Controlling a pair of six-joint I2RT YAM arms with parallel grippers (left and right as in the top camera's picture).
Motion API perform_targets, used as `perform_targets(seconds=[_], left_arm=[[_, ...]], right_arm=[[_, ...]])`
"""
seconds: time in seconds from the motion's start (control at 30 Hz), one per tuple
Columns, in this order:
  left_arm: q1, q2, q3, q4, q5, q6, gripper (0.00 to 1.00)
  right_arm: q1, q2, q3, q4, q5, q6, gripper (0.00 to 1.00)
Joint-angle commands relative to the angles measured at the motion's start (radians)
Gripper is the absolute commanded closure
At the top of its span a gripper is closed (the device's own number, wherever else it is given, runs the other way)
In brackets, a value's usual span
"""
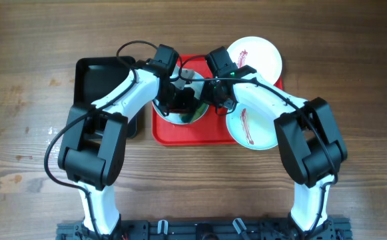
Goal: Clean dirty plates on tray and stack at the side
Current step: 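Rub the sponge in circles across the plate center with the left gripper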
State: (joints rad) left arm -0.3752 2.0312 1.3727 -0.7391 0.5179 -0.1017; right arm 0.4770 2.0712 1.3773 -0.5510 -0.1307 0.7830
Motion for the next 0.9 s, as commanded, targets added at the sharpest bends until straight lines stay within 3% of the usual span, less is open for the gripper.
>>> perform_targets(seconds=[0.0,0.13,0.3,0.5,0.87], left_arm=[[-0.015,0.019,-0.015,0.077,-0.132,-0.118,0.96],[-0.016,0.019,-0.015,0.171,-0.349,-0.247,0.96],[-0.016,0.019,-0.015,0.254,-0.540,-0.286,0.96],[-0.016,0.019,-0.015,0.192,-0.813,-0.451,0.96],[-0.016,0.018,-0.014,0.042,-0.857,-0.491,0.96]], right_arm=[[0.002,0.040,-0.011,0.009,0.018,0.005,0.96],[0.002,0.040,-0.011,0.008,0.018,0.005,0.96],[0.002,0.040,-0.011,0.008,0.018,0.005,0.96],[0.002,0.040,-0.011,0.008,0.018,0.004,0.96],[0.002,0.040,-0.011,0.009,0.018,0.004,0.96]])
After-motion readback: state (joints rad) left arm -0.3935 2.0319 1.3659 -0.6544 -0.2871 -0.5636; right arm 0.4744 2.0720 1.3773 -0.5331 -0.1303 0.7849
